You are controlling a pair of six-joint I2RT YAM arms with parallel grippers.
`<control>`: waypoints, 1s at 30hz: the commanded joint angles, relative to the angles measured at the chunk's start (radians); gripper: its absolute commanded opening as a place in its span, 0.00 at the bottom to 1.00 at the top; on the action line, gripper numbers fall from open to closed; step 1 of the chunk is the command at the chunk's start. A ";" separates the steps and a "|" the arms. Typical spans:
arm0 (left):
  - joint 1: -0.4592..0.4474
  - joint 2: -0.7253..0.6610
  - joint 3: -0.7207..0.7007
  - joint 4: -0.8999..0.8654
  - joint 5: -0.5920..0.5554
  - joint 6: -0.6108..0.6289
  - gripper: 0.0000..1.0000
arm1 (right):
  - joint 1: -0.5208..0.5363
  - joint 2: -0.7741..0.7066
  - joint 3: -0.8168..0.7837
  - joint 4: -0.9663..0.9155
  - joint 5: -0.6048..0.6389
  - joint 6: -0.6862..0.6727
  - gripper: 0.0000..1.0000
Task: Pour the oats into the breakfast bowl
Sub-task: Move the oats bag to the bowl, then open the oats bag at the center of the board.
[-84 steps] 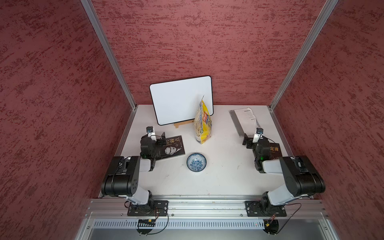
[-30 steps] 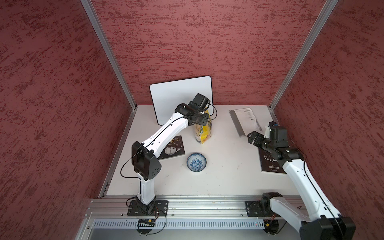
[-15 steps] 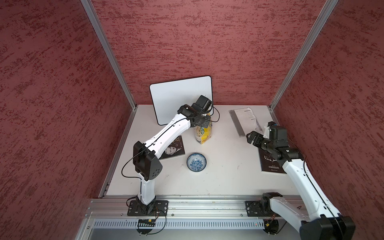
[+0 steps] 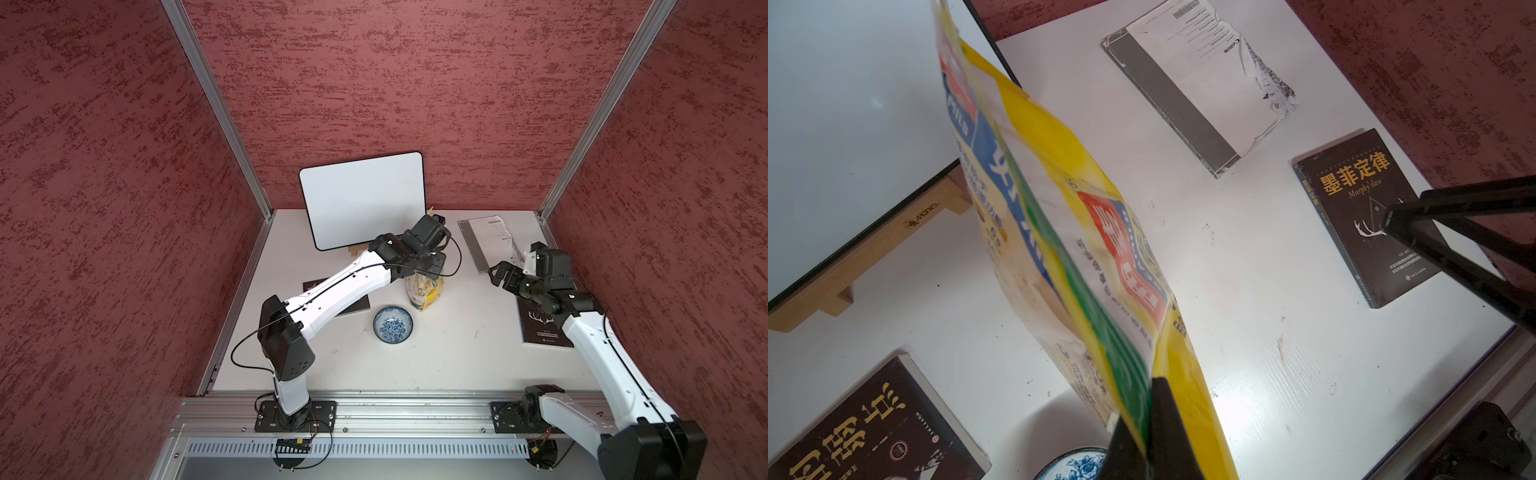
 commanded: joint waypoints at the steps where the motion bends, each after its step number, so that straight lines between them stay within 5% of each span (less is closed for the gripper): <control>1: -0.011 -0.063 0.001 0.179 -0.014 -0.020 0.00 | 0.009 0.012 0.038 -0.001 -0.019 0.010 0.99; 3: -0.014 -0.052 -0.002 0.186 -0.005 -0.025 0.01 | 0.012 0.019 0.040 0.000 -0.025 0.012 0.99; 9: -0.005 -0.065 -0.007 0.202 0.103 -0.018 0.39 | 0.018 0.024 0.067 -0.029 -0.028 0.018 0.99; 13: 0.020 -0.136 -0.051 0.238 0.194 -0.019 0.55 | 0.025 0.028 0.122 -0.079 -0.039 0.019 0.99; 23: 0.213 -0.414 -0.288 0.342 0.296 -0.078 0.60 | 0.093 0.080 0.251 -0.108 -0.109 0.076 0.99; 30: 0.378 -0.501 -0.504 0.430 0.385 -0.159 0.50 | 0.221 0.191 0.386 -0.109 -0.109 0.109 0.91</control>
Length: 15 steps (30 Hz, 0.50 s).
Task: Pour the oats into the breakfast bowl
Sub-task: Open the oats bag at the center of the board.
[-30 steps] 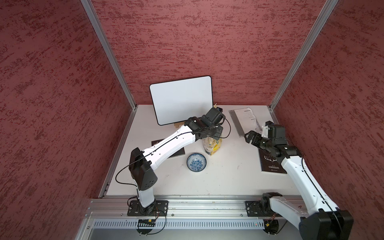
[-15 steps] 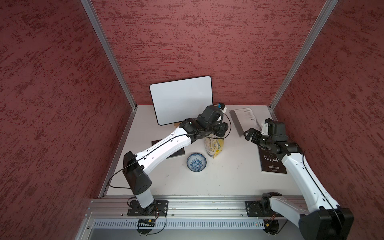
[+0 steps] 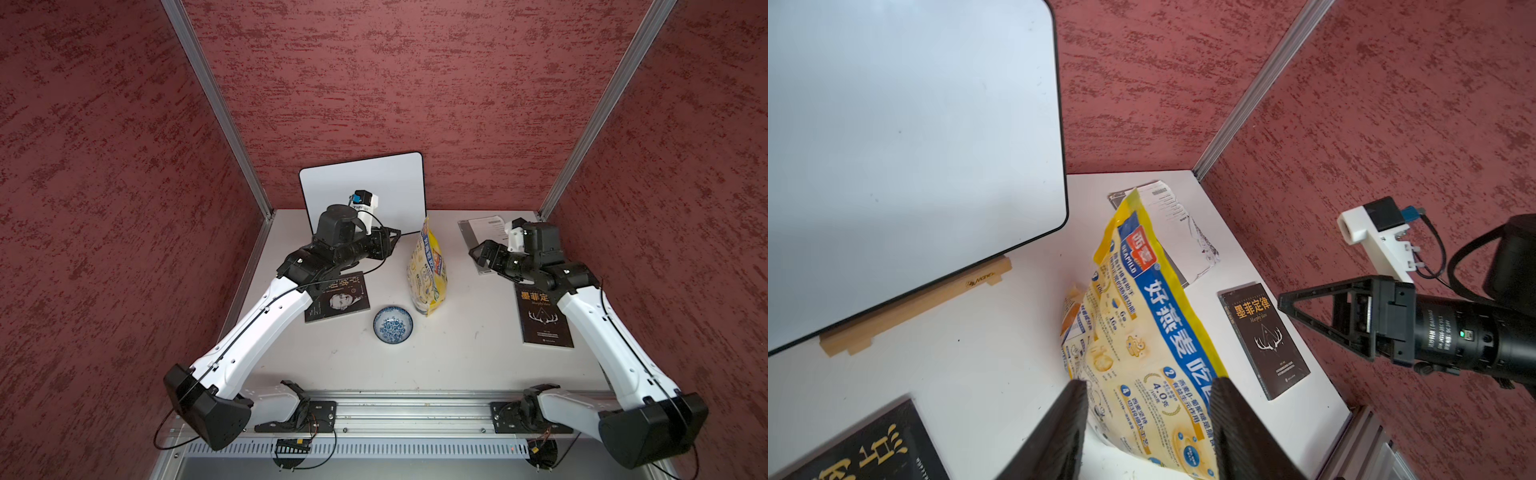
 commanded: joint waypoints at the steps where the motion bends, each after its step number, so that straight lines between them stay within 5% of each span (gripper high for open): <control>1: 0.033 0.002 -0.080 0.065 0.075 -0.053 0.50 | 0.070 0.049 0.085 -0.005 -0.012 0.022 0.90; 15: 0.037 0.135 -0.152 0.196 0.196 -0.139 0.47 | 0.227 0.287 0.320 -0.030 -0.022 0.018 0.65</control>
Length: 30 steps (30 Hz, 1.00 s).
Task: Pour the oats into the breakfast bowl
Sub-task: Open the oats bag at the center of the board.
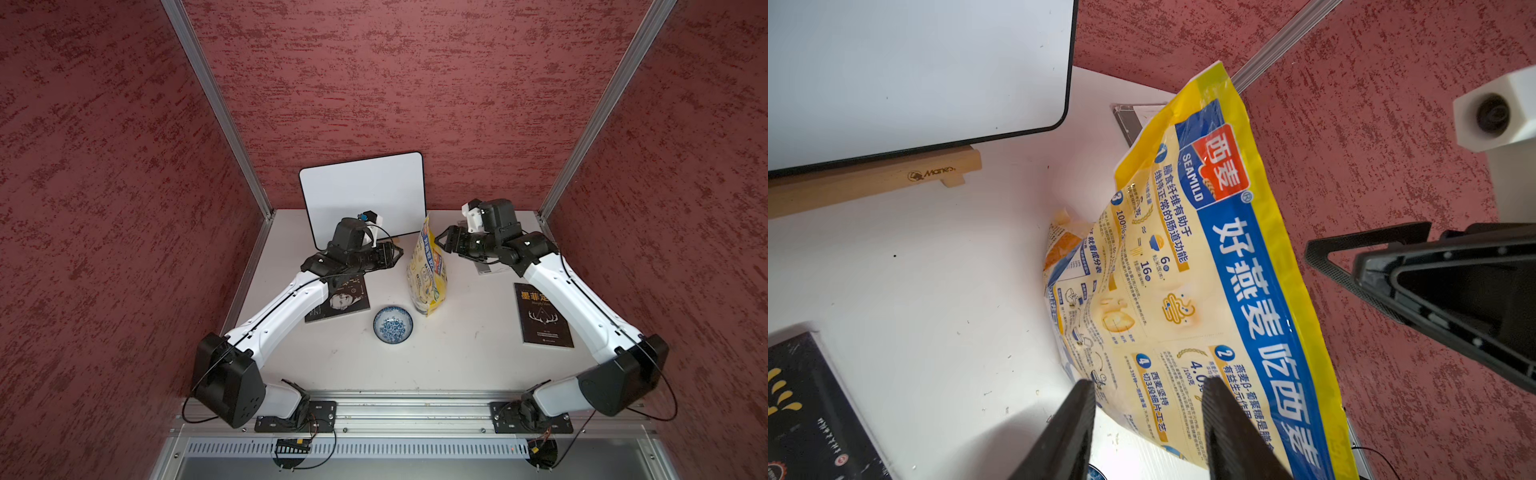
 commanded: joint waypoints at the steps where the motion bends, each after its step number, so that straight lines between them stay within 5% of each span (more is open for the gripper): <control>1: -0.003 0.012 0.006 0.057 0.033 -0.017 0.47 | 0.025 0.019 0.035 -0.031 -0.011 -0.004 0.62; 8: -0.014 0.043 0.013 0.060 0.035 -0.017 0.47 | 0.032 0.023 0.029 -0.064 0.032 -0.008 0.47; 30: -0.027 0.066 0.026 0.057 0.034 -0.013 0.47 | 0.036 -0.001 -0.019 -0.010 0.005 0.020 0.38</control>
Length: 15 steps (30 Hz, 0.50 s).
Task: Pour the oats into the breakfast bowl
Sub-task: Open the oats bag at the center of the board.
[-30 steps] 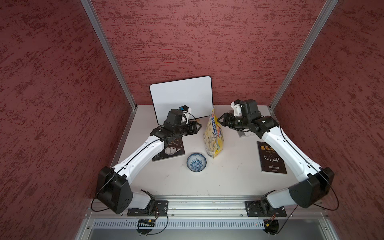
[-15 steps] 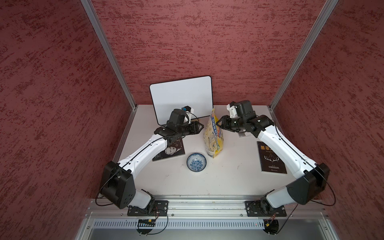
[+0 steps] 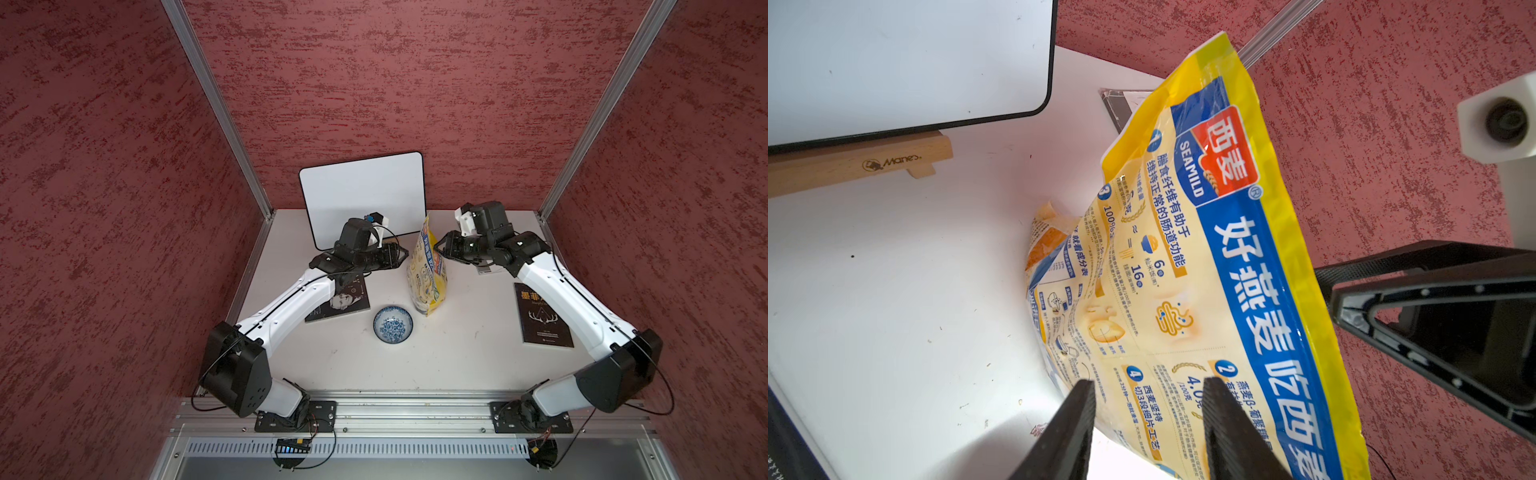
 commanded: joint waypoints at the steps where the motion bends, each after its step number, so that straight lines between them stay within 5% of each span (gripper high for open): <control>1: -0.008 0.010 0.025 0.014 0.009 -0.002 0.47 | 0.011 -0.006 -0.009 0.022 -0.009 0.006 0.39; 15: -0.007 0.016 0.027 0.013 0.010 0.001 0.47 | 0.023 -0.021 -0.004 0.041 -0.007 0.010 0.42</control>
